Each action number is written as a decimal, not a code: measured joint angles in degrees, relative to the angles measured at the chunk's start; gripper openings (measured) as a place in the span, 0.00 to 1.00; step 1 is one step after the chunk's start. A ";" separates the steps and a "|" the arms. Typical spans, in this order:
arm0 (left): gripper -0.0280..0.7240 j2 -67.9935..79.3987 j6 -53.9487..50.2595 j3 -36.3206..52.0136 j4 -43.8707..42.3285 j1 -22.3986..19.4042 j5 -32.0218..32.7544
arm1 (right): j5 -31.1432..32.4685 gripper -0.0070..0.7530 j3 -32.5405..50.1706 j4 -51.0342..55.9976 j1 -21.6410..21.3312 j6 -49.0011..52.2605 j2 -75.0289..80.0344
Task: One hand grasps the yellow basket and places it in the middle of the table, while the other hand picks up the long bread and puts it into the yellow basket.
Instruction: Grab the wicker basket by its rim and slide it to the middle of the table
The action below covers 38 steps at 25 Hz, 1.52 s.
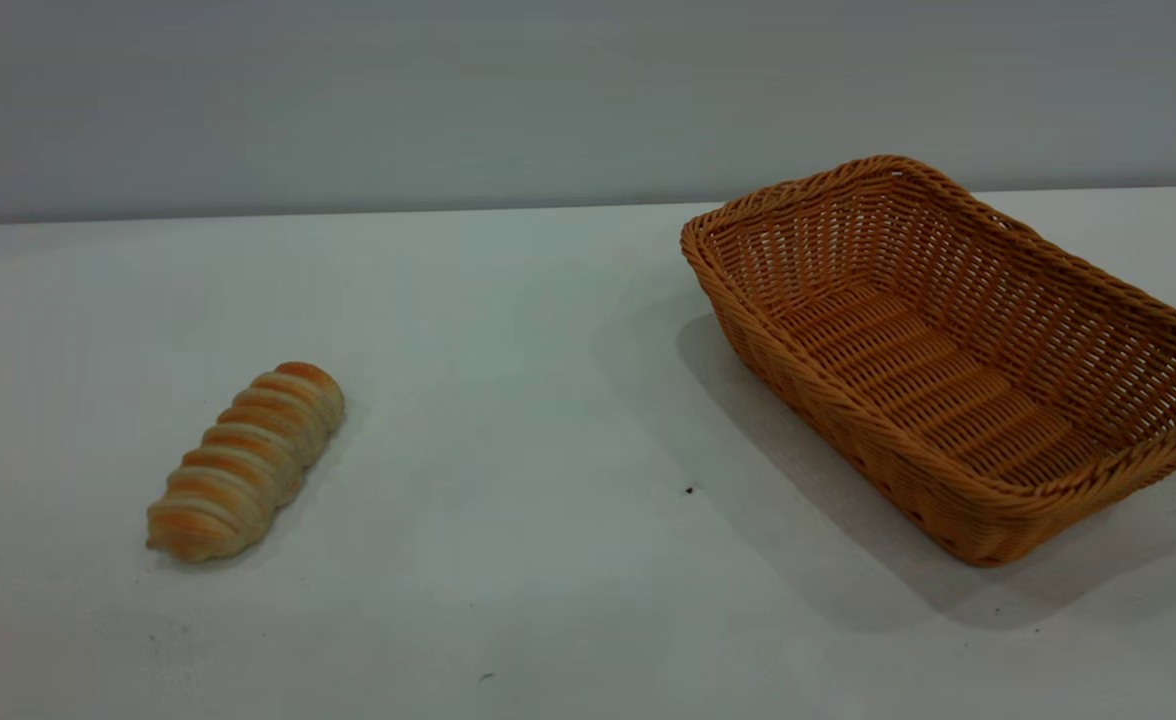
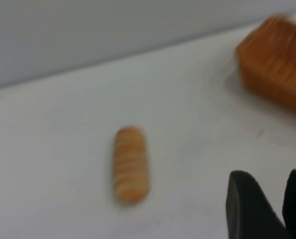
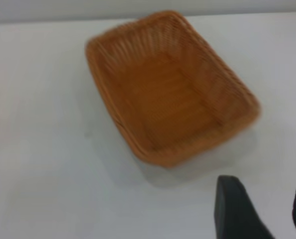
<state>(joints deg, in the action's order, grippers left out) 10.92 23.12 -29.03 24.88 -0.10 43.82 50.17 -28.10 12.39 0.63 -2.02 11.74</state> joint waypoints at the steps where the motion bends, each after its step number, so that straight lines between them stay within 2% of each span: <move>1: 0.35 3.28 2.80 0.00 3.16 0.00 -2.70 | -3.04 0.47 0.00 1.46 0.00 0.01 3.01; 6: 0.35 19.31 22.24 -0.29 16.97 0.00 -13.93 | -15.96 0.58 0.00 5.72 0.00 0.01 22.00; 10: 0.35 32.80 39.64 -3.50 23.29 0.00 -17.05 | -23.73 0.64 0.00 8.34 0.00 0.49 37.78; 12: 0.35 38.84 43.87 -5.74 24.05 0.00 -18.49 | -26.43 0.65 -0.27 10.48 0.00 0.60 44.49; 19: 0.35 53.58 50.00 -14.14 24.42 0.00 -23.42 | -31.43 0.66 -4.10 15.51 0.00 1.06 59.15; 25: 0.35 64.32 50.94 -21.59 25.04 0.00 -24.05 | -31.92 0.66 -5.66 18.53 -1.26 3.20 65.16; 30: 0.35 72.84 53.19 -26.74 29.57 0.00 -24.24 | -32.51 0.66 -5.72 19.82 -4.27 4.27 68.81; 38: 0.35 81.56 60.31 -32.14 34.86 2.82 -25.89 | -34.73 0.66 -5.83 24.88 -4.53 2.48 77.29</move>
<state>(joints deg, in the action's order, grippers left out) 92.48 83.43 -61.17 59.73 2.72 17.94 15.45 -33.93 37.27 -3.90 0.46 89.03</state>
